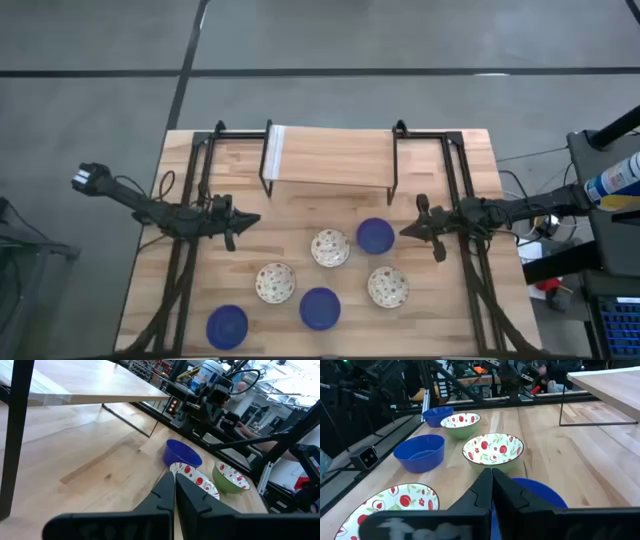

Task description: Pick & Place Mini bowls

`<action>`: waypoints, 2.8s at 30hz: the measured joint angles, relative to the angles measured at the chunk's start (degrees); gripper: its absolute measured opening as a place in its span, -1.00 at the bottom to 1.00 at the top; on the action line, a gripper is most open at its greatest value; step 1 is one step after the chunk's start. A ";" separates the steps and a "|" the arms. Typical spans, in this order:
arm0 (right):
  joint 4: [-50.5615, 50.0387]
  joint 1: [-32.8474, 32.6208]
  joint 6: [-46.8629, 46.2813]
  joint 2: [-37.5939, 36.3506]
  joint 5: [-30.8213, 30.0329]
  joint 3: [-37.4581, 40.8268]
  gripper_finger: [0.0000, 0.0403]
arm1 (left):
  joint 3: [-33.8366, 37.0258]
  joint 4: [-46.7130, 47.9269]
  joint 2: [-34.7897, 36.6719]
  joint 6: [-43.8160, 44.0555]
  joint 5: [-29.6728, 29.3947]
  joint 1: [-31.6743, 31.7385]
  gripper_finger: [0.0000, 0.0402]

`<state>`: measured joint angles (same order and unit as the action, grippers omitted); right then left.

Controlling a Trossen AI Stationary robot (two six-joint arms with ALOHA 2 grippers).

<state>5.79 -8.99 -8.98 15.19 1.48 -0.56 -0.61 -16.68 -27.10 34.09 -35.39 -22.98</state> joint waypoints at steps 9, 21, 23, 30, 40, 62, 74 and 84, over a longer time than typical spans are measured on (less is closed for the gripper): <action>-0.01 0.00 -0.01 0.01 0.00 0.02 -0.96 | -0.01 -0.01 -0.01 0.02 0.01 -0.02 -0.95; -0.01 0.00 0.00 -0.01 0.01 0.01 -0.96 | -0.01 0.01 -0.01 0.00 -0.01 -0.07 -0.95; -0.01 0.01 -0.01 -0.01 0.01 0.02 -0.96 | -0.01 0.01 0.01 0.00 0.01 -0.04 -0.95; -0.01 0.02 -0.01 0.00 0.00 0.02 -0.96 | 0.00 0.01 0.00 0.00 0.00 -0.04 -0.95; -0.01 0.01 0.00 -0.01 0.01 0.01 -0.96 | -0.01 0.01 -0.01 0.00 0.01 -0.04 -0.95; 1.34 0.00 -5.60 0.00 0.07 0.00 -0.96 | 0.01 0.01 -0.01 0.00 -0.01 0.00 -0.95; 2.25 -0.04 -10.60 1.21 3.50 0.00 -0.96 | 0.01 -2.90 -0.01 6.25 -0.55 0.02 -0.95; 2.58 -3.92 -14.60 4.75 11.22 0.00 -0.96 | -0.01 -8.77 0.10 13.91 -3.03 0.02 -0.95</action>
<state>8.38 -12.91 -23.58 19.94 12.70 -0.56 -0.62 -25.45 -27.00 48.00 -38.42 -22.96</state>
